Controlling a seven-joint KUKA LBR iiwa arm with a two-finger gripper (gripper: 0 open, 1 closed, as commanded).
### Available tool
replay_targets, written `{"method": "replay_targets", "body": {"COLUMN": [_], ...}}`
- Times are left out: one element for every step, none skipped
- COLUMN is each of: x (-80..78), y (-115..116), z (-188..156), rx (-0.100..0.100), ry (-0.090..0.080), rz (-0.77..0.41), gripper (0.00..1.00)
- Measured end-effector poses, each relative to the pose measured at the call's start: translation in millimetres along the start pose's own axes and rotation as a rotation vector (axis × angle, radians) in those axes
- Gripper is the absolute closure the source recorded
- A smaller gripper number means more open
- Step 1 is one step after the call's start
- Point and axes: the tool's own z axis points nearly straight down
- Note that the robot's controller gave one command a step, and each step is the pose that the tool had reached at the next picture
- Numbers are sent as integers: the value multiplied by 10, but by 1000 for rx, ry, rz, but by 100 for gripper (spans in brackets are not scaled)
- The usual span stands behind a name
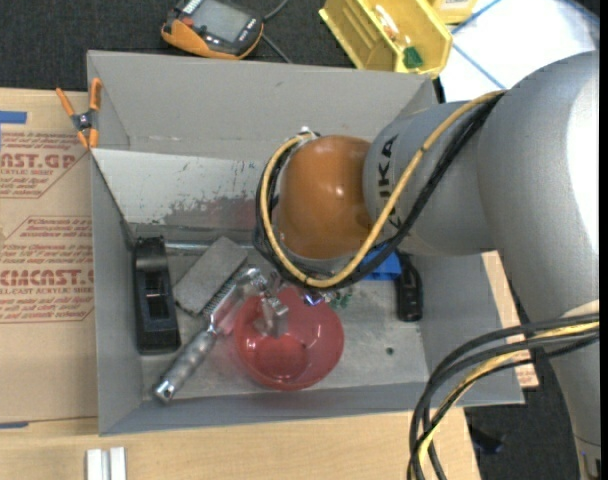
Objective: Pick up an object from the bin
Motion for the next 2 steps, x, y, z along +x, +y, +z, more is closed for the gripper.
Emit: {"method": "replay_targets", "body": {"x": [-80, 33], "y": [137, -83], "z": [-539, -916], "rx": [1, 0], "ry": [-6, 0], "rz": [-69, 4], "gripper": [100, 100]}}
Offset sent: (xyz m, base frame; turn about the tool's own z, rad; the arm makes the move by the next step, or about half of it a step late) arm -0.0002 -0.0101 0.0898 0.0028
